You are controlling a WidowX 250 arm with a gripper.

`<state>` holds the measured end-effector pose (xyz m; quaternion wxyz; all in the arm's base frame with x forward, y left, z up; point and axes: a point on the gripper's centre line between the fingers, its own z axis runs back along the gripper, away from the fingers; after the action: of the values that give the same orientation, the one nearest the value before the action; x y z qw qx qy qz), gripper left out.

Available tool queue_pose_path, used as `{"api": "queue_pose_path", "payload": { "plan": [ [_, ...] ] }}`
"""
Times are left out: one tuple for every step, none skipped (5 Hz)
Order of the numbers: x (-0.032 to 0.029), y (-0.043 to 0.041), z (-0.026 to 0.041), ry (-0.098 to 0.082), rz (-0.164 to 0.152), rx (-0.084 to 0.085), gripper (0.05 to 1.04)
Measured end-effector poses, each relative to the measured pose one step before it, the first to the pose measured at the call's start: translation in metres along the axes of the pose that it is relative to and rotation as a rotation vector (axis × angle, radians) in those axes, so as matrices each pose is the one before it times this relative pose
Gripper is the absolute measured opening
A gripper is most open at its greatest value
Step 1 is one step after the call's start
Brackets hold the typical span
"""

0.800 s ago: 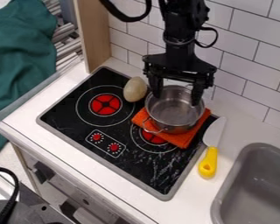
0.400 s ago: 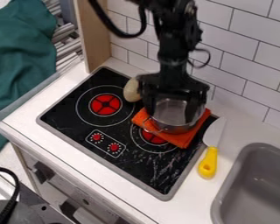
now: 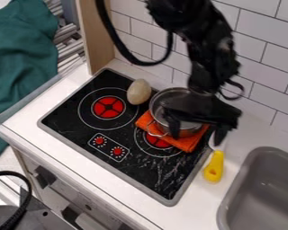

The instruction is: Move the yellow knife to the left side of the stove

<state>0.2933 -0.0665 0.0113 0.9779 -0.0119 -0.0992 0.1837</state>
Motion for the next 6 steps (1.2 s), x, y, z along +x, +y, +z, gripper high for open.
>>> {"api": "queue_pose_path", "payload": {
  "plan": [
    [-0.01422,-0.01654,-0.00910,0.0156,-0.0168,0.0173,1.005],
    [-0.00098,-0.01388,-0.01346,0.0215,0.0210,-0.0046,1.005],
    [0.00027,-0.00159,-0.00767,0.0054,0.0502,-0.0145,1.005],
    [0.00463,0.00370,-0.01358,0.0113,0.0388,-0.0058,1.005],
    [0.00891,0.00348,-0.01262,0.0255,0.0163,0.0009,1.002],
    [0.00349,-0.00244,-0.00194,-0.0001,-0.0105,-0.0064,0.952]
  ]
}}
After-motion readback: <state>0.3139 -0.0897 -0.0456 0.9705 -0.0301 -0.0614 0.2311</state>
